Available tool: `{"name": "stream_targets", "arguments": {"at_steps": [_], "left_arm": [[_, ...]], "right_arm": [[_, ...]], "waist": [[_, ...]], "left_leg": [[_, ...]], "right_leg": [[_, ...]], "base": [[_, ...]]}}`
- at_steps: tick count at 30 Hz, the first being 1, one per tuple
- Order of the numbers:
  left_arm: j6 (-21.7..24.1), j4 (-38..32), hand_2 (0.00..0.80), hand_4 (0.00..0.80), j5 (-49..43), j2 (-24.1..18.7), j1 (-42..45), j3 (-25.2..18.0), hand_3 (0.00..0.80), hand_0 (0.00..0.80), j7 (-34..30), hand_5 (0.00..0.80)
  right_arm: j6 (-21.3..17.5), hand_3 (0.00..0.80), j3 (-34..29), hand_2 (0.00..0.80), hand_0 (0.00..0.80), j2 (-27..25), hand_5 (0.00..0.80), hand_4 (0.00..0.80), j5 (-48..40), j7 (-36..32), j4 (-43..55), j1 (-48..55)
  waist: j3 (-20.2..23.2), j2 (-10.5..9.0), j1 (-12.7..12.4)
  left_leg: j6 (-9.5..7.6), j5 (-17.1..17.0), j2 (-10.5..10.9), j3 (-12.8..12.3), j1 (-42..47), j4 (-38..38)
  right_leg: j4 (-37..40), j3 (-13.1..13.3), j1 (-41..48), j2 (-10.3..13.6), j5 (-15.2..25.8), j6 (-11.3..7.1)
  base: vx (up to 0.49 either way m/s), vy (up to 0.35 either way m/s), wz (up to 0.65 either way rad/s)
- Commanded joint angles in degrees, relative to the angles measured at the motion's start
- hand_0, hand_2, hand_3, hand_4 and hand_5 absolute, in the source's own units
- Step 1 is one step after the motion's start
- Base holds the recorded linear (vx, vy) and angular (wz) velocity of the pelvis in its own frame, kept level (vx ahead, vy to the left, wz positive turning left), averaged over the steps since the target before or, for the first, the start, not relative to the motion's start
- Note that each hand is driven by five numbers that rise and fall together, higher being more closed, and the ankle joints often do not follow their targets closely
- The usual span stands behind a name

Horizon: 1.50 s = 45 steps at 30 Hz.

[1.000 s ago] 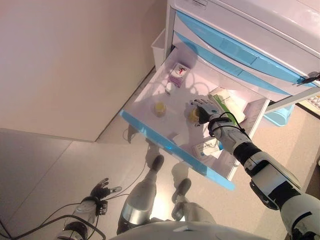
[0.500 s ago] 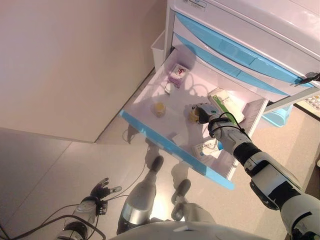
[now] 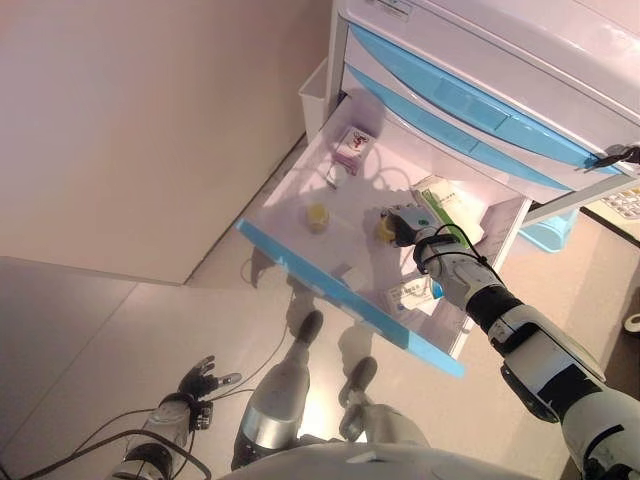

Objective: Open the drawer and pick up the medicine

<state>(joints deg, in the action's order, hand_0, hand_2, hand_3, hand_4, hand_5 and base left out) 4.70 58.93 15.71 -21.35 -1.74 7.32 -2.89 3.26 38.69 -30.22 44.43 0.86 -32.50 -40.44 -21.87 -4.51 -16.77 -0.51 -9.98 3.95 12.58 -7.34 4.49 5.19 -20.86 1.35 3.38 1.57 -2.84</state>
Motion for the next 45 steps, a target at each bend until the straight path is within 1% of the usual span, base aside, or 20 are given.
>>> {"name": "stream_targets", "arguments": {"at_steps": [1, 4, 5, 7, 8, 9, 10, 12, 13, 15, 18, 21, 24, 27, 30, 33, 34, 36, 40, 45], "left_arm": [[-1.71, 1.40, 0.000, 0.000, -2.19, -2.52, 2.61, -1.11, 0.000, 0.000, 0.37, 0.000], [-2.31, 2.80, 0.000, 0.000, -2.55, -3.97, 2.78, -3.32, 0.000, 0.000, 0.09, 0.000], [-2.30, 3.28, 0.000, 0.000, -2.73, -4.20, 2.86, -3.75, 0.000, 0.000, 0.05, 0.000], [-1.66, 5.12, 0.000, 0.000, -3.27, -4.90, 3.21, -4.36, 0.000, 0.000, 0.17, 0.000], [-1.30, 5.93, 0.000, 0.000, -3.73, -4.84, 3.48, -4.52, 0.000, 0.000, 0.25, 0.000], [-1.01, 6.46, 0.000, 0.000, -3.92, -4.77, 3.68, -4.49, 0.000, 0.000, 0.30, 0.000], [-0.22, 7.61, 0.000, 0.000, -4.29, -4.66, 4.20, -4.35, 0.000, 0.000, 0.39, 0.000], [0.16, 8.34, 0.000, 0.000, -4.88, -4.21, 4.87, -4.21, 0.000, 0.000, 0.50, 0.000], [0.39, 8.61, 0.000, 0.000, -4.97, -3.72, 5.40, -3.87, 0.000, 0.000, 0.70, 0.000], [0.65, 8.88, 0.000, 0.000, -5.00, -3.01, 5.88, -3.47, 0.000, 0.000, 0.67, 0.000], [0.95, 8.55, 0.000, 0.000, -5.19, -2.12, 6.29, -3.08, 0.000, 0.000, 0.40, 0.000], [1.24, 8.87, 0.000, 0.000, -4.41, -1.57, 6.18, -1.66, 0.000, 0.000, 0.04, 0.000], [2.02, 10.34, 0.000, 0.000, -4.02, -1.18, 6.26, 0.32, 0.000, 0.000, 0.06, 0.000], [2.28, 11.60, 0.000, 0.000, -3.71, -1.43, 6.54, 1.83, 0.000, 0.000, -0.04, 0.000], [1.73, 12.27, 0.000, 0.000, -3.38, -2.13, 6.97, 2.97, 0.000, 0.000, 0.04, 0.000], [0.68, 12.24, 0.000, 0.000, -3.63, -2.86, 7.27, 2.91, 0.000, 0.000, 0.05, 0.000], [0.05, 11.99, 0.000, 0.000, -3.64, -3.17, 7.31, 2.97, 0.000, 0.000, 0.10, 0.000], [-0.10, 11.78, 0.000, 0.000, -3.22, -3.27, 7.61, 2.78, 0.000, 0.000, 0.26, 0.000], [-0.30, 10.75, 0.000, 0.000, -3.05, -3.42, 7.82, 3.43, 0.000, 0.000, 0.21, 0.000], [-0.35, 9.63, 0.000, 0.000, -1.63, -3.94, 7.03, 4.14, 0.000, 0.000, -0.12, 0.000]], "right_arm": [[-0.32, 0.800, 1.43, 0.800, 0.800, -6.49, 0.800, 0.800, -6.13, -14.70, 13.45, 0.04], [-0.24, 0.800, -1.64, 0.800, 0.800, -14.84, 0.800, 0.800, -24.23, -33.60, 26.42, 0.38], [0.43, 0.800, -2.19, 0.800, 0.800, -16.76, 0.800, 0.800, -28.94, -36.57, 29.28, 0.23], [0.13, 0.800, -4.67, 0.800, 0.800, -21.55, 0.800, 0.800, -49.90, -41.89, 33.32, -1.44], [-0.89, 0.800, -5.73, 0.800, 0.800, -22.46, 0.800, 0.800, -56.97, -42.08, 33.12, -2.43], [-1.40, 0.800, -6.62, 0.800, 0.800, -22.59, 0.800, 0.800, -60.44, -42.16, 32.77, -2.86], [-2.85, 0.800, -9.34, 0.800, 0.800, -22.27, 0.800, 0.800, -67.22, -40.27, 32.08, -3.54], [-4.18, 0.800, -12.57, 0.800, 0.800, -22.15, 0.800, 0.800, -71.97, -38.03, 30.53, -4.42], [-6.98, 0.800, -15.48, 0.800, 0.800, -22.03, 0.800, 0.800, -74.38, -34.86, 29.24, -5.14], [-8.24, 0.800, -19.46, 0.800, 0.800, -22.17, 0.800, 0.800, -77.56, -29.65, 27.25, -6.69], [-8.26, 0.800, -24.85, 0.800, 0.800, -22.38, 0.800, 0.800, -76.48, -21.90, 24.07, -8.15], [-7.44, 0.800, -28.56, 0.800, 0.800, -25.37, 0.800, 0.800, -76.04, -15.27, 17.28, -11.99], [-5.57, 0.800, -28.66, 0.800, 0.800, -28.72, 0.800, 0.800, -77.08, -9.46, 9.09, -17.18], [-4.95, 0.800, -25.99, 0.800, 0.800, -31.45, 0.800, 0.800, -75.80, -4.46, 1.13, -23.15], [-4.24, 0.800, -21.56, 0.800, 0.800, -33.81, 0.800, 0.800, -73.75, 0.05, -6.64, -30.05], [-1.73, 0.800, -15.27, 0.800, 0.800, -35.11, 0.800, 0.800, -68.38, 2.74, -13.00, -36.77], [0.67, 0.800, -12.38, 0.800, 0.800, -35.45, 0.800, 0.800, -64.19, 3.69, -14.87, -39.02], [2.11, 0.800, -6.52, 0.800, 0.800, -35.86, 0.800, 0.800, -56.40, 2.48, -19.87, -43.32], [3.69, 0.800, 3.68, 0.800, 0.800, -36.09, 0.800, 0.800, -48.38, 1.08, -25.33, -50.73], [5.64, 0.800, 11.21, 0.800, 0.800, -34.07, 0.800, 0.800, -40.25, 0.19, -28.36, -55.72]], "waist": [[4.03, -1.56, 1.62], [5.43, -3.24, 3.39], [5.86, -3.58, 3.68], [7.37, -4.76, 4.76], [8.15, -5.01, 5.06], [8.65, -5.12, 5.23], [9.76, -5.38, 5.60], [11.16, -5.40, 5.97], [12.20, -5.27, 6.34], [13.39, -4.91, 6.69], [14.35, -4.36, 7.00], [15.11, -3.78, 7.04], [15.53, -3.55, 6.74], [15.57, -3.61, 6.07], [15.39, -3.81, 5.00], [14.88, -3.77, 3.87], [14.73, -3.77, 3.41], [14.37, -3.69, 2.66], [13.29, -3.53, 1.05], [11.41, -3.35, -0.71]], "left_leg": [[-0.89, 7.96, 0.63, -3.34, 2.77, 0.51], [-0.85, 8.32, 0.03, -4.40, 3.82, 0.51], [-0.81, 8.46, -0.06, -4.60, 4.12, 0.51], [-0.60, 8.83, -0.31, -5.36, 5.28, 0.51], [-0.48, 8.99, -0.34, -5.51, 5.71, 0.51], [-0.42, 9.10, -0.34, -5.59, 5.97, 0.51], [-0.34, 9.47, -0.38, -6.00, 6.54, 0.51], [-0.25, 9.86, -0.48, -6.55, 7.10, 0.51], [-0.27, 10.20, -0.47, -6.91, 7.59, 0.51], [-0.32, 10.65, -0.34, -7.27, 8.52, 0.51], [-0.37, 11.24, -0.17, -7.58, 9.62, 0.51], [-0.46, 11.75, 0.09, -7.64, 10.63, 0.51], [-0.45, 11.98, 0.28, -7.45, 11.32, 0.51], [-0.49, 12.05, 0.45, -7.07, 11.75, 0.50], [-0.55, 12.05, 0.74, -6.37, 11.90, 0.41], [-0.50, 11.85, 0.97, -5.63, 11.73, 0.35], [-0.48, 11.65, 1.06, -5.26, 11.55, 0.34], [-0.47, 11.38, 1.15, -4.71, 11.21, 0.34], [-0.53, 10.79, 1.48, -3.57, 9.97, 0.09], [-0.65, 10.17, 1.80, -2.11, 8.27, -0.18]], "right_leg": [[-6.21, 2.30, -2.27, 1.31, -1.31, -3.30], [-5.96, 3.52, -1.75, 0.88, -1.15, -3.23], [-5.92, 3.71, -1.56, 0.79, -1.17, -3.22], [-5.73, 4.32, -0.83, 0.49, -1.12, -3.11], [-5.67, 4.51, -0.57, 0.41, -1.15, -3.07], [-5.64, 4.72, -0.43, 0.37, -1.16, -3.07], [-5.52, 5.28, -0.04, 0.24, -1.22, -3.07], [-5.28, 5.79, 0.40, 0.20, -1.24, -3.11], [-5.17, 6.13, 0.73, 0.16, -1.26, -3.15], [-5.04, 6.51, 1.45, 0.08, -1.41, -3.09], [-5.03, 6.86, 2.30, -0.04, -1.63, -2.98], [-4.83, 7.10, 3.33, -0.23, -1.93, -2.85], [-4.69, 6.87, 4.11, -0.33, -2.14, -2.70], [-4.51, 6.52, 4.74, -0.44, -2.29, -2.45], [-4.44, 5.85, 5.11, -0.48, -2.40, -2.28], [-4.43, 4.96, 5.23, -0.33, -2.44, -2.19], [-4.47, 4.64, 5.16, -0.25, -2.44, -2.13], [-4.49, 4.07, 5.10, -0.14, -2.53, -2.07], [-4.70, 2.79, 4.57, 0.14, -2.62, -1.90], [-5.02, 1.39, 3.52, 0.45, -2.69, -1.71]], "base": [[0.024, -0.039, -0.10], [0.033, -0.020, -0.20], [0.058, -0.022, -0.25], [0.083, -0.023, -0.29], [0.089, -0.007, -0.23], [0.098, 0.001, -0.24], [0.093, 0.001, -0.33], [0.097, 0.010, -0.33], [0.106, 0.031, -0.21], [0.116, 0.045, -0.11], [0.102, 0.042, -0.08], [0.081, 0.037, -0.02], [0.092, 0.027, -0.04], [0.076, 0.008, 0.05], [0.058, 0.004, 0.02], [0.032, 0.014, 0.14], [0.016, 0.021, 0.16], [0.011, 0.028, 0.14], [-0.012, 0.026, 0.22], [-0.038, 0.007, 0.26]]}}
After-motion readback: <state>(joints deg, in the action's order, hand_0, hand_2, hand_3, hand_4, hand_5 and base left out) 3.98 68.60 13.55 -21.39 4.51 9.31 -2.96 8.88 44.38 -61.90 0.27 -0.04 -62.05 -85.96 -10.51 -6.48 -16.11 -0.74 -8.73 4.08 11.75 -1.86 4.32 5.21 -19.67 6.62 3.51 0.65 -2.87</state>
